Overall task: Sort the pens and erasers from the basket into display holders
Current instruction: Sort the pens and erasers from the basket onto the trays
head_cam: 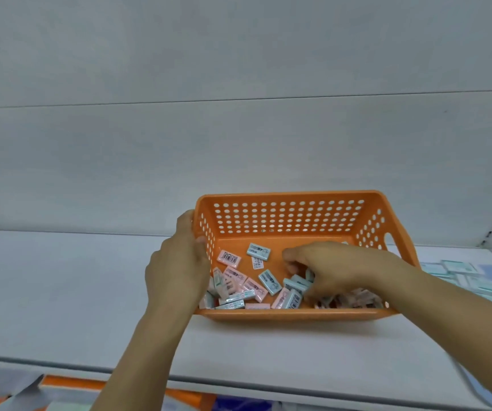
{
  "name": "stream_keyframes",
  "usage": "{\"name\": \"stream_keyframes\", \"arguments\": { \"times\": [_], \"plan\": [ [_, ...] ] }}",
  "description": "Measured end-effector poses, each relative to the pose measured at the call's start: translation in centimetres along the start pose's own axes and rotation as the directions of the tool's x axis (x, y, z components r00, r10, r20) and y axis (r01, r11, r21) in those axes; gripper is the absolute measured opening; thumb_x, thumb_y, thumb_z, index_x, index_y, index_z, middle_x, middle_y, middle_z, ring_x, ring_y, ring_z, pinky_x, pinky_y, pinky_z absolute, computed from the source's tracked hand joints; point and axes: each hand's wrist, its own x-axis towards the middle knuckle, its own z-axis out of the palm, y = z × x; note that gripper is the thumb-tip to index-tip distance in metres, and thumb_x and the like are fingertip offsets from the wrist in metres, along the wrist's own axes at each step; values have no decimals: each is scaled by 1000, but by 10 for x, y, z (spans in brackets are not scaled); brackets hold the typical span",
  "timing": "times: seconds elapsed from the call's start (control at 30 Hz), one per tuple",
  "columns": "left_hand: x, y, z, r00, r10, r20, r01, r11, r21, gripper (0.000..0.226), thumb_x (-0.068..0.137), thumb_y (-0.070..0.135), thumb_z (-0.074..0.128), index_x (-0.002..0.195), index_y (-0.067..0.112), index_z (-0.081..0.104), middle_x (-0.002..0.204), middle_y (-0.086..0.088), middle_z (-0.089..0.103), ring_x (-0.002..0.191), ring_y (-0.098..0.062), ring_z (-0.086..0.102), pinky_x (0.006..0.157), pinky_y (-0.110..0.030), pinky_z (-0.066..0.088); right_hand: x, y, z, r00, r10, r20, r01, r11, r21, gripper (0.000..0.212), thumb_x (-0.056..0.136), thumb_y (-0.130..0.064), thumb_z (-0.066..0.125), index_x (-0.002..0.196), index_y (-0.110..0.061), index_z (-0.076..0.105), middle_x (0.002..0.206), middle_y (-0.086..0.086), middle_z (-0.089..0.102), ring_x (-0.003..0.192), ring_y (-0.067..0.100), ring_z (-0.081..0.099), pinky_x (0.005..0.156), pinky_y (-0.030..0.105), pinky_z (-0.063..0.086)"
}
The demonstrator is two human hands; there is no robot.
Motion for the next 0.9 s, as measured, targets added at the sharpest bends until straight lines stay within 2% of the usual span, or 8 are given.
{"name": "stream_keyframes", "arguments": {
  "times": [0.07,0.2,0.37,0.47,0.53,0.63,0.77,0.9],
  "plan": [
    [1,0,1,1000,1,-1,-1,1000,3,44,101,40,38,142,27,31,127,-3,63,106,-28,66,87,-44,52,-2,1,2,1000,6,29,-9,995,96,33,76,-33,75,91,-38,46,87,-12,59,76,10,60,57,31,47],
    [3,0,2,1000,-6,-6,7,1000,9,45,101,40,38,143,26,31,127,-3,63,106,-28,65,87,-44,52,0,-1,2,999,-30,-15,32,996,83,28,82,-38,71,104,-38,54,89,-17,55,79,6,55,59,22,39],
    [3,0,2,1000,-9,-22,8,1000,-13,47,101,39,41,145,23,32,136,-5,57,115,-28,60,92,-47,50,-4,-1,-9,998,41,-45,-25,948,317,22,80,-30,75,97,-35,61,101,-12,60,80,9,65,58,22,54],
    [-4,6,0,948,203,-247,-197,979,48,49,97,27,54,142,17,42,140,-9,52,126,-29,50,98,-46,44,-15,2,-20,983,91,-162,21,813,582,22,84,-16,71,97,-31,61,101,-1,60,60,12,67,50,22,53],
    [-10,18,2,896,340,-287,-356,934,-5,44,95,27,57,138,24,47,135,-1,56,122,-20,52,95,-37,44,-27,5,-29,958,109,-265,99,743,662,24,85,-10,68,96,-30,62,97,4,62,53,13,64,49,24,53],
    [-9,46,12,877,472,87,-442,866,-236,34,95,30,58,128,38,53,118,19,62,102,1,58,88,-21,49,-50,10,-43,896,134,-424,236,665,709,25,82,-6,66,91,-29,64,89,8,67,53,13,61,48,25,50],
    [-4,91,44,640,539,547,-446,841,-307,38,91,34,65,128,32,56,123,11,61,101,-5,61,87,-29,55,-79,22,-53,845,175,-505,330,572,751,19,84,-5,63,89,-24,63,79,7,69,54,16,59,43,23,45],
    [0,114,75,459,516,724,-524,815,-248,54,85,41,72,134,32,52,130,5,57,111,-14,58,96,-34,50,-100,33,-52,816,240,-526,356,507,785,16,86,-3,61,91,-18,62,77,7,68,53,16,54,41,24,41]
  ]
}}
